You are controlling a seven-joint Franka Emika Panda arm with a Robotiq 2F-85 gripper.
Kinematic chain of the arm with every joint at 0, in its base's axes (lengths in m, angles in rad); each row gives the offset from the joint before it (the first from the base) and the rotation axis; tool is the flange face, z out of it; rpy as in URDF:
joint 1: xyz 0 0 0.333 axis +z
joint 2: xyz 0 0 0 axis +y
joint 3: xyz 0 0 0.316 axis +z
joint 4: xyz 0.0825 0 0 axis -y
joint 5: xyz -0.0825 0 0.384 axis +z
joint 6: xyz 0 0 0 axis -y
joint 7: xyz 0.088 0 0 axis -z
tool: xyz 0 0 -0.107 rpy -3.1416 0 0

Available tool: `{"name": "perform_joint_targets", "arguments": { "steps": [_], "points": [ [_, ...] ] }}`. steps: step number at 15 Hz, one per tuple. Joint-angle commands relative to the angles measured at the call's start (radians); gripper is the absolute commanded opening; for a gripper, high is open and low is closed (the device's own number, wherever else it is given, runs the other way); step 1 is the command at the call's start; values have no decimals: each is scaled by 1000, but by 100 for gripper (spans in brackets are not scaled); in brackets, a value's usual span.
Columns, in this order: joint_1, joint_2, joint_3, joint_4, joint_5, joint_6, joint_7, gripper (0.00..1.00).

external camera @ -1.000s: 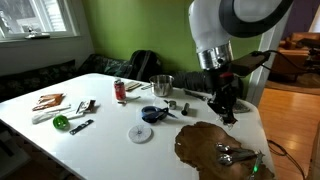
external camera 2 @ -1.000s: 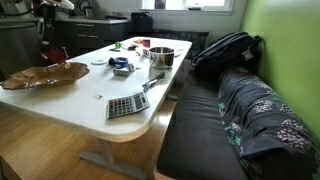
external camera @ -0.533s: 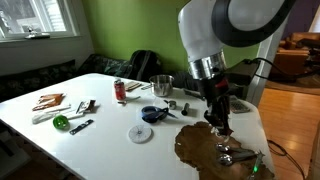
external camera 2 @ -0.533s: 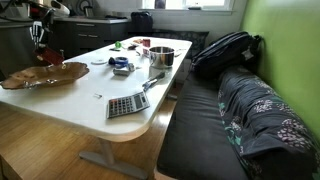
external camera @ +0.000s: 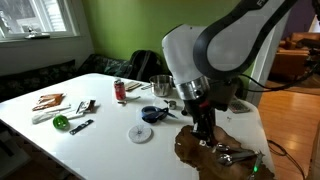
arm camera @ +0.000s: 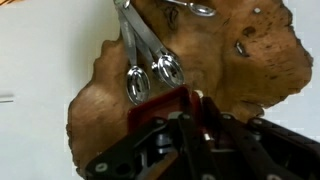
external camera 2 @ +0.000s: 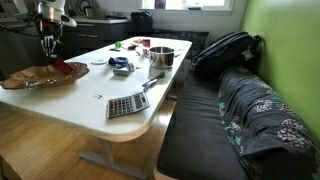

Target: Put the toy cart on the tray

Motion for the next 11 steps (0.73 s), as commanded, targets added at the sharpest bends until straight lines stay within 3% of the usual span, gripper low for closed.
{"name": "perform_joint_targets", "arguments": {
  "steps": [1,3,6,10,11],
  "points": [
    [35,50,-20,54,-16,-23,39,44],
    [22,12,-27,39,-1,-11,25,47],
    [-46,-86,-39,-7,75,37,-25,69],
    [-200,-209,-61,-65,295,97,-282,98],
    [-135,-136,-59,8,202,55,-165,81]
  ]
}}
